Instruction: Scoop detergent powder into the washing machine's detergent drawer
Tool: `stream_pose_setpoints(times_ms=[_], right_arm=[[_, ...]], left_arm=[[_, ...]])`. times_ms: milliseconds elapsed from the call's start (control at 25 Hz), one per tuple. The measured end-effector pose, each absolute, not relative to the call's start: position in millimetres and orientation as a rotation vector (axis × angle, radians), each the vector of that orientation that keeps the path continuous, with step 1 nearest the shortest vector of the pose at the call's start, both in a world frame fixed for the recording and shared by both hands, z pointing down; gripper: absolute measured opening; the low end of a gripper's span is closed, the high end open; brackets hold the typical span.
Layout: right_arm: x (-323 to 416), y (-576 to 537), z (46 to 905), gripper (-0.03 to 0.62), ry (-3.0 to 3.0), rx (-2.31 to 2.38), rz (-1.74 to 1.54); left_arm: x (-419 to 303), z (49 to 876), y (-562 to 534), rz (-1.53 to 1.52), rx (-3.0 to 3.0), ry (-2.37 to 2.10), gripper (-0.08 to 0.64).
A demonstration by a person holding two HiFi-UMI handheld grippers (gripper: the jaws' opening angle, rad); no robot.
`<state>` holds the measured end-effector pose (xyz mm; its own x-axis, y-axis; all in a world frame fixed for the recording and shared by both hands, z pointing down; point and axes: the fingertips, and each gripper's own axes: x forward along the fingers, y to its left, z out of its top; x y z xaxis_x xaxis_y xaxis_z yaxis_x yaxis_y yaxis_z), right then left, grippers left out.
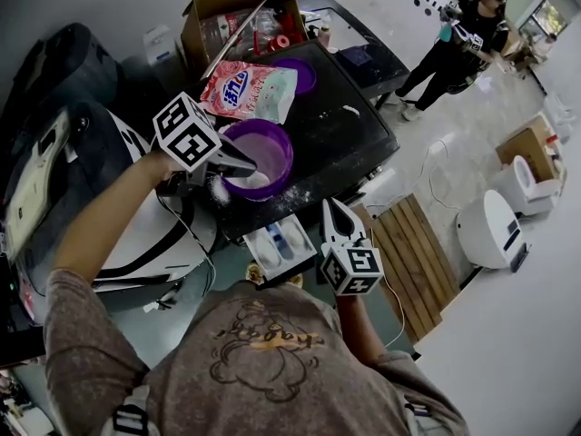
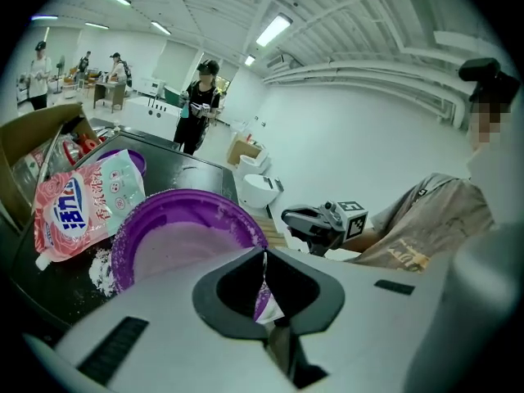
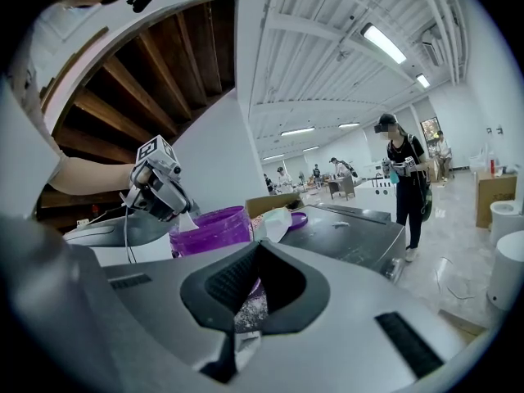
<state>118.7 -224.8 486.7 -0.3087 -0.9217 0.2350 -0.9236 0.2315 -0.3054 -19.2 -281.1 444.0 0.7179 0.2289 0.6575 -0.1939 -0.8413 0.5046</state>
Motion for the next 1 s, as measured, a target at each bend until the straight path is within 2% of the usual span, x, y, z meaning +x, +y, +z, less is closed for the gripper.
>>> stream_pose_setpoints(times_ms=[600, 1000], right_arm=[[106, -228, 480, 0.002, -2.502, 1.809, 0.626], [99, -226, 481, 0.002, -2.523, 1.737, 0.615]], left_arm=[[-38, 432, -300, 0.667, 2.273, -0.174, 0.023], [-53, 423, -308, 0.334, 2.217, -0.390, 0.023]])
